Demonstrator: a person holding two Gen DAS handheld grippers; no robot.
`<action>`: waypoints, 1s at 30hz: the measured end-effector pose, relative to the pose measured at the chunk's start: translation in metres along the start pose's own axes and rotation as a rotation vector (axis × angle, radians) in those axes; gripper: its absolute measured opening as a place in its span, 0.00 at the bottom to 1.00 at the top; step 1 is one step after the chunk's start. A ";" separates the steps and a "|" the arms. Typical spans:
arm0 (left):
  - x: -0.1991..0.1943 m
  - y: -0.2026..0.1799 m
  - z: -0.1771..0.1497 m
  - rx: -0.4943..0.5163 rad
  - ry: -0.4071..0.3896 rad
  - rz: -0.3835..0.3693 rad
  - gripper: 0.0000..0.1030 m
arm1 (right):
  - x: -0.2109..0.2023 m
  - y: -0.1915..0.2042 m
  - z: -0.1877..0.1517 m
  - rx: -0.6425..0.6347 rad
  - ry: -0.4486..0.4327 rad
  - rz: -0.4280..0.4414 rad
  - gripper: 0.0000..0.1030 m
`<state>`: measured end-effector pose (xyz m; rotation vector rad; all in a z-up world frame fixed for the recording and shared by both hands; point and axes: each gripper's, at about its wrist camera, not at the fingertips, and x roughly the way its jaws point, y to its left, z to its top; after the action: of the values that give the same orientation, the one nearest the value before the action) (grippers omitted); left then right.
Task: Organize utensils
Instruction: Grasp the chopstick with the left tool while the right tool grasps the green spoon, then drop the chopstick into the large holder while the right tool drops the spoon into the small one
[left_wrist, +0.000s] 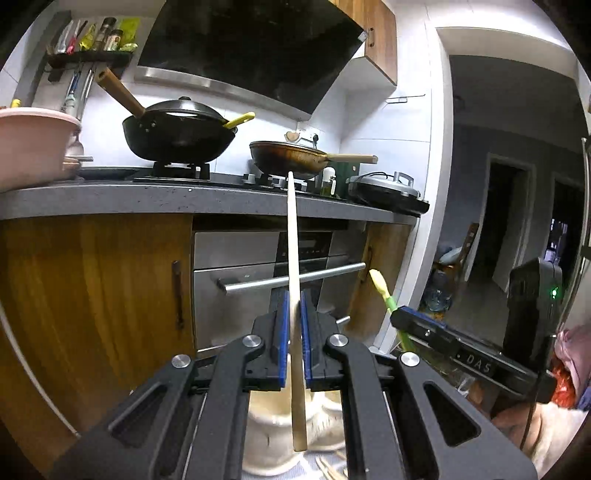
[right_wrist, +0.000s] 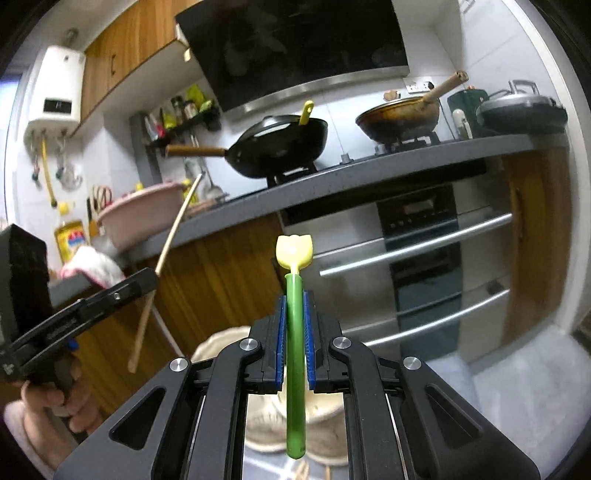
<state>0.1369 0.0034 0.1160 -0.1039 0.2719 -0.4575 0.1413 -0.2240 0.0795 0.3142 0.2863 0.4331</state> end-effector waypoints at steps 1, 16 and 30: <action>0.008 0.003 0.001 -0.011 0.003 -0.009 0.06 | 0.005 -0.002 0.000 0.011 0.003 0.007 0.10; 0.068 0.017 -0.041 0.018 0.046 0.054 0.06 | 0.063 -0.008 -0.029 -0.006 0.070 -0.050 0.10; 0.016 0.014 -0.072 0.041 0.041 0.088 0.06 | 0.031 -0.002 -0.055 -0.093 0.119 -0.099 0.10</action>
<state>0.1360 0.0056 0.0409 -0.0420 0.3056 -0.3775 0.1503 -0.1993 0.0226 0.1824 0.3951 0.3670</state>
